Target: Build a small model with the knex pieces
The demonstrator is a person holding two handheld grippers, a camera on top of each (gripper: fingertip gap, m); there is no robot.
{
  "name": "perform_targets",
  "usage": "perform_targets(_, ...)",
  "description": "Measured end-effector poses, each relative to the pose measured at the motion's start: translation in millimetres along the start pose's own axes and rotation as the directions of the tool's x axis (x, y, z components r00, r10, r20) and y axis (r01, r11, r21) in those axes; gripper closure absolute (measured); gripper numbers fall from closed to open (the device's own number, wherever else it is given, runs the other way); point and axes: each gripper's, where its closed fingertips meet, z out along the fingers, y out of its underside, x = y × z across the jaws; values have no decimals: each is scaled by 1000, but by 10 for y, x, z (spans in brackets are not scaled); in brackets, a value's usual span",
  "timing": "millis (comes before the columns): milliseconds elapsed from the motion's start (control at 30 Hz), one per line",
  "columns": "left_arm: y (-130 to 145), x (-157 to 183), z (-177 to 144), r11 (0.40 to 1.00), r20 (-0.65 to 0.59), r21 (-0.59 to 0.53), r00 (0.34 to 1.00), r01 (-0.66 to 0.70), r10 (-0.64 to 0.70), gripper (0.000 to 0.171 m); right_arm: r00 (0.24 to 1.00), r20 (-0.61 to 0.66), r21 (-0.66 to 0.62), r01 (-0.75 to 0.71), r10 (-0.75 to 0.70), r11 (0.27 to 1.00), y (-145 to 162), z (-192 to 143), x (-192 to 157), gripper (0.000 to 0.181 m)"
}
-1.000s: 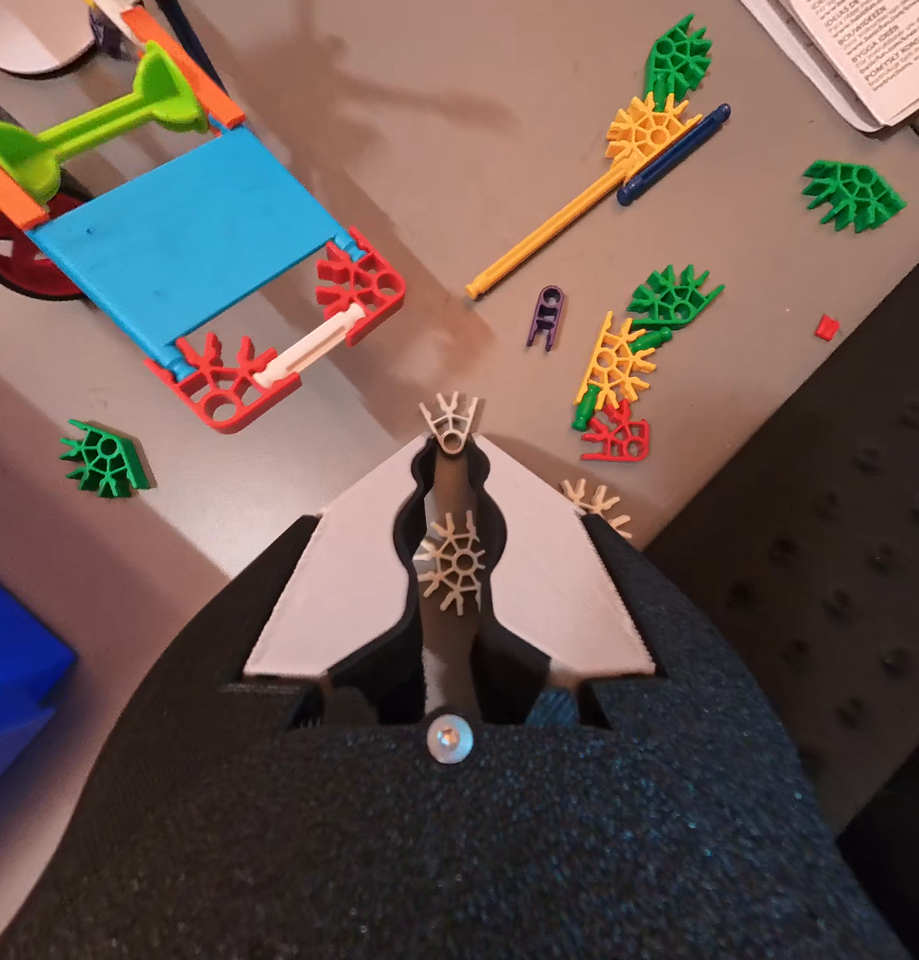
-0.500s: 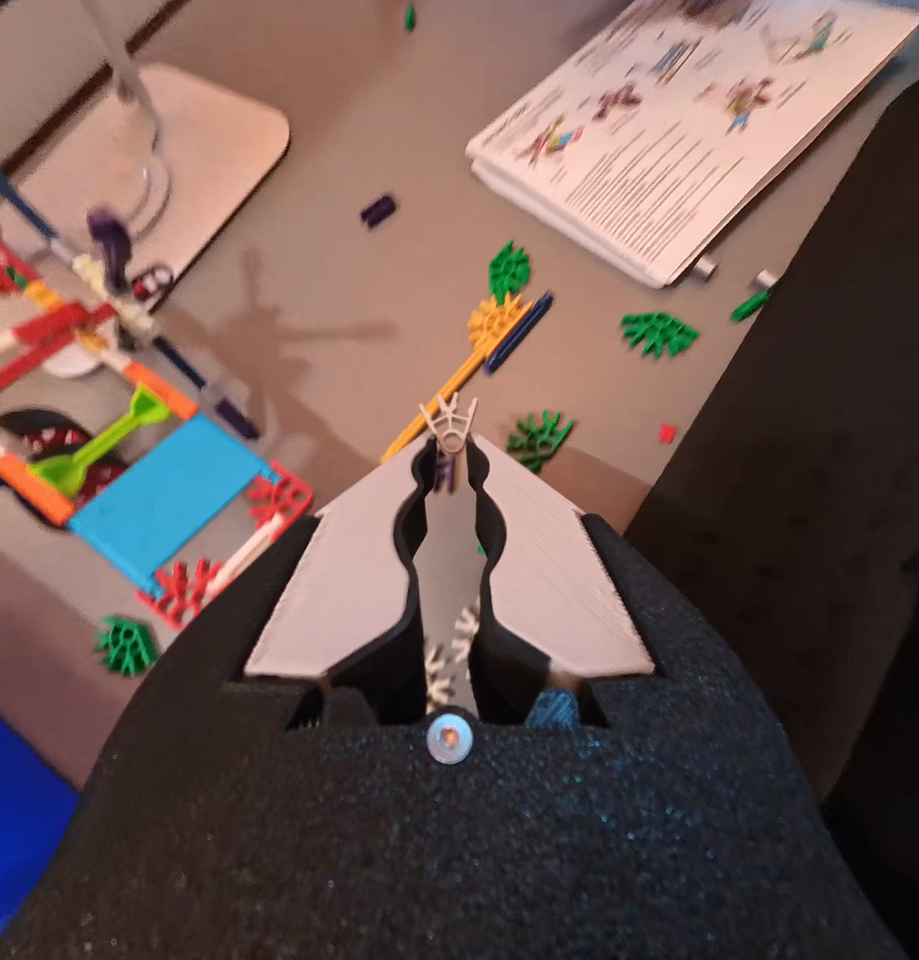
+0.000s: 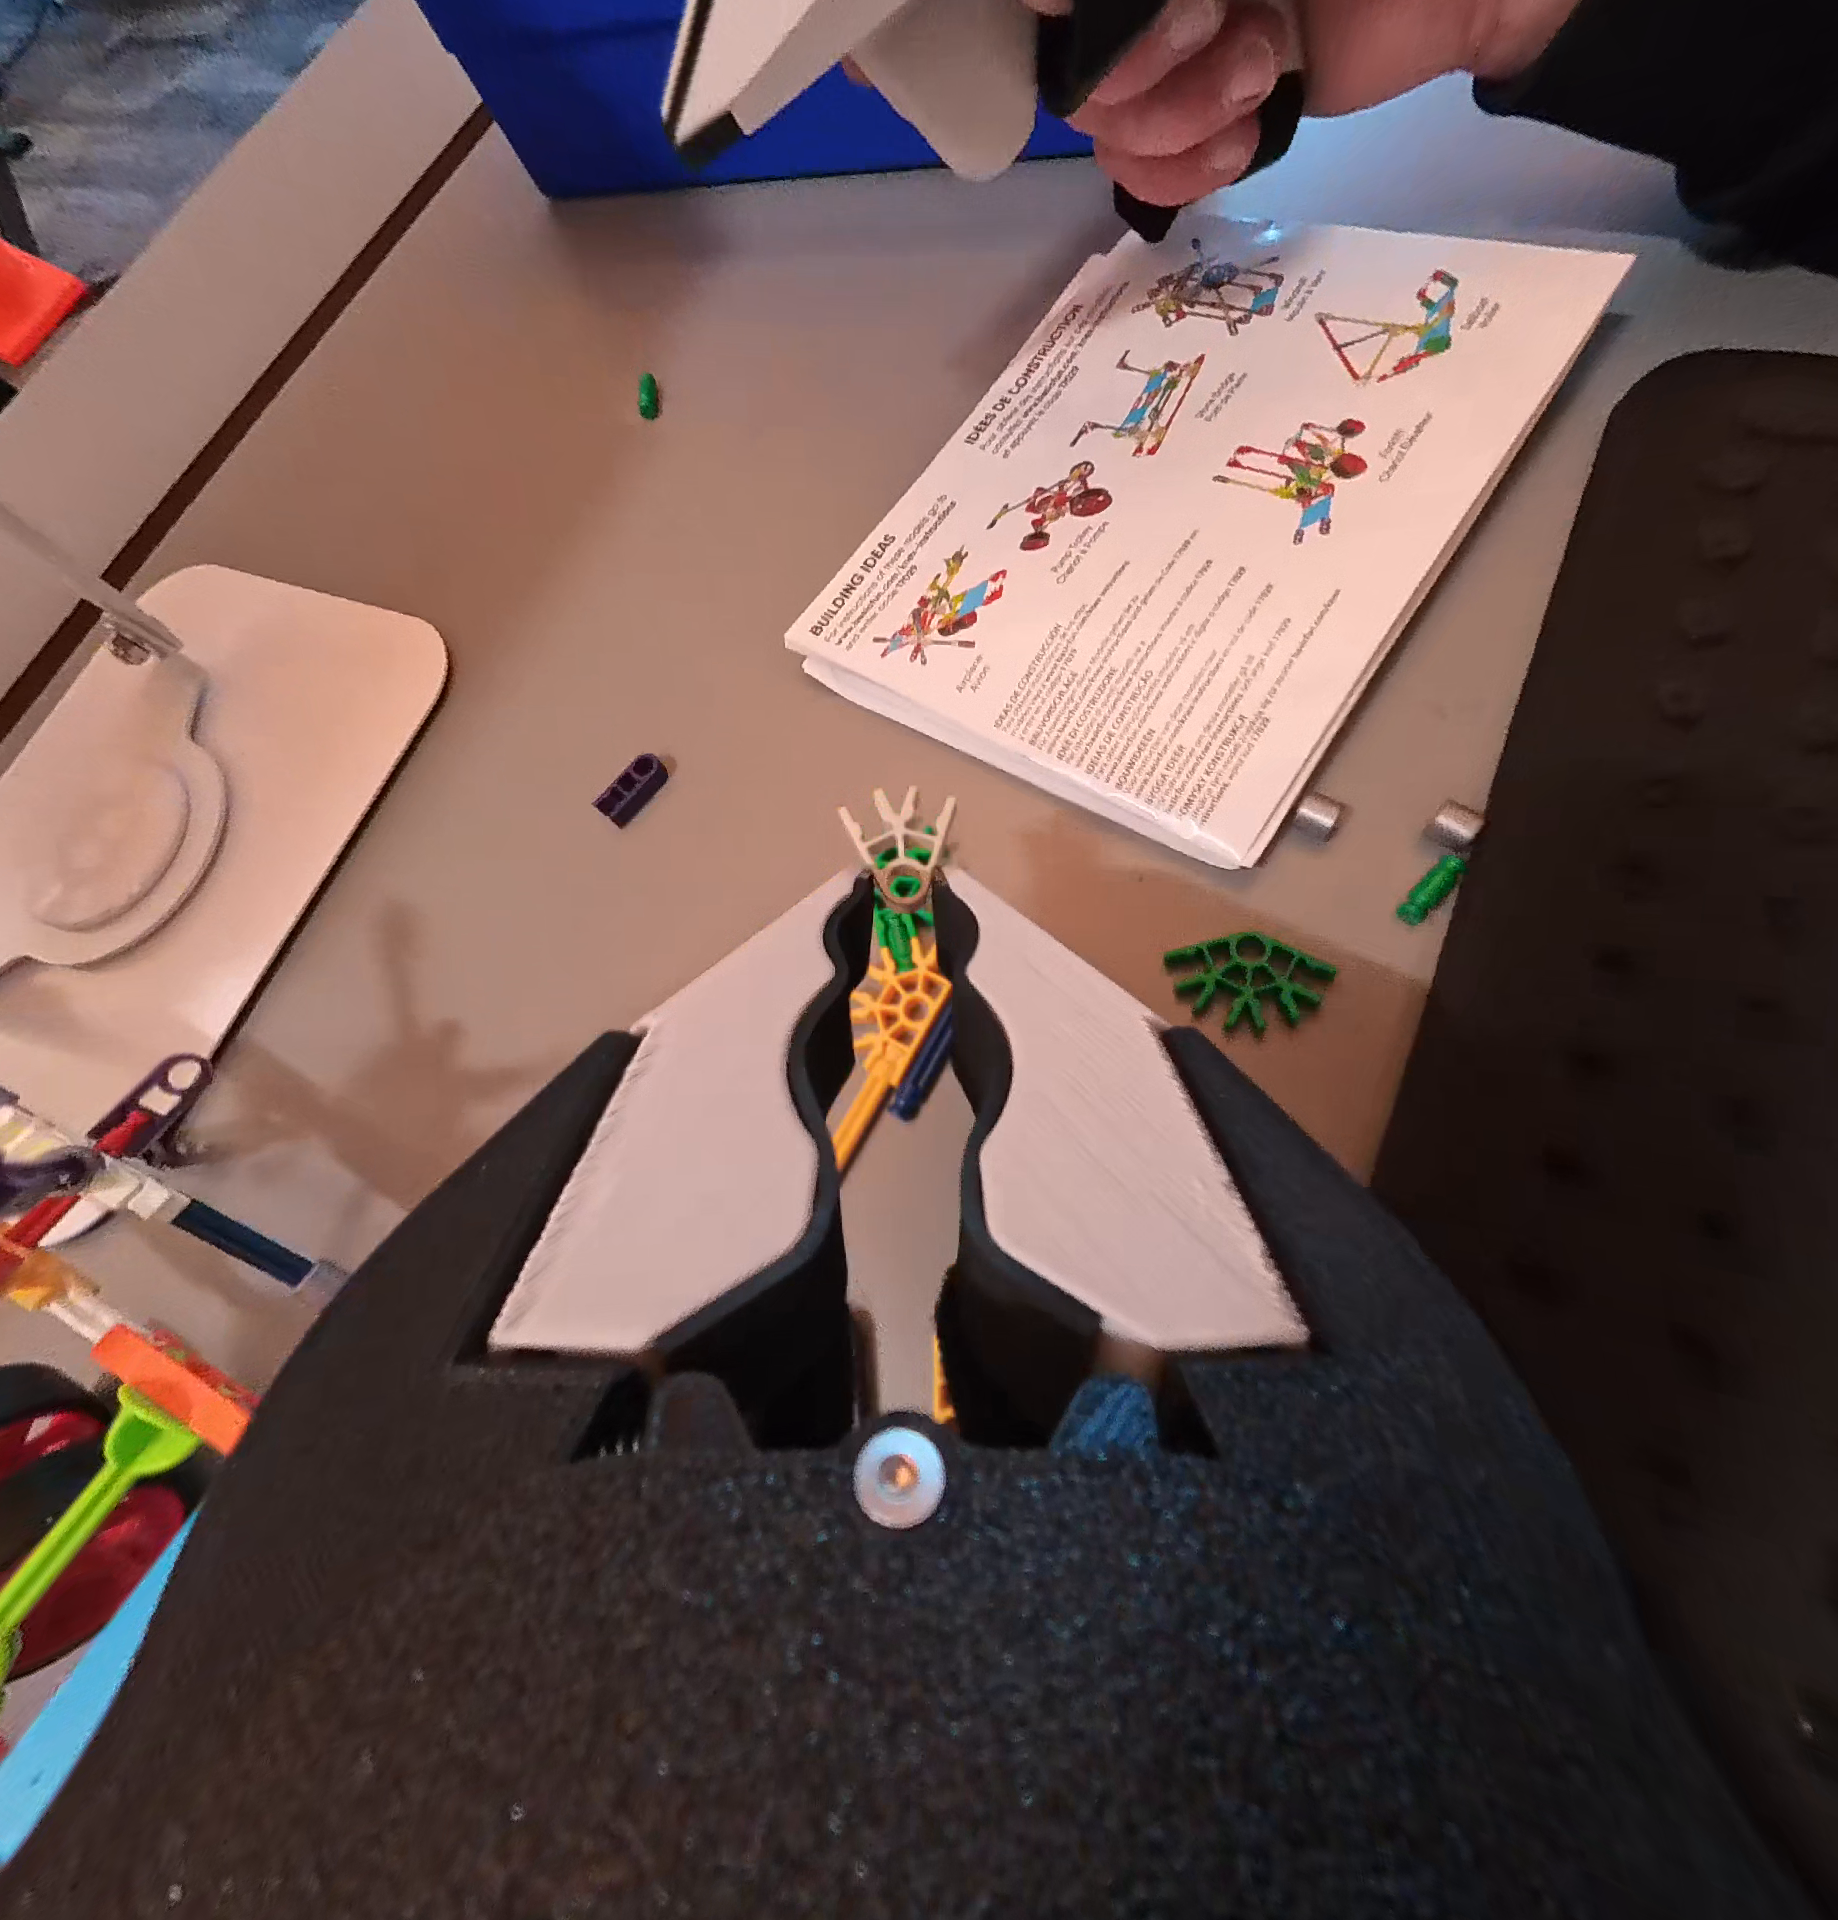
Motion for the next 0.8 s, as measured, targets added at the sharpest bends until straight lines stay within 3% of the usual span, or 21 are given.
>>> perform_targets(167,-126,-131,68,999,44,31,999,-15,14,161,996,73,-21,-40,42,999,35,30,-116,175)
perform_targets(400,-514,-304,181,988,137,90,984,-124,111,161,908,366,-75,-191,206,979,44,55,-624,171)
perform_targets(567,-762,-361,255,970,200,138,965,-201,171,161,847,454,-105,-256,275,961,15,75,-833,161)
perform_targets(800,-812,-332,280,951,239,155,944,-269,228,161,770,527,-63,-386,359,921,-175,58,-901,160)
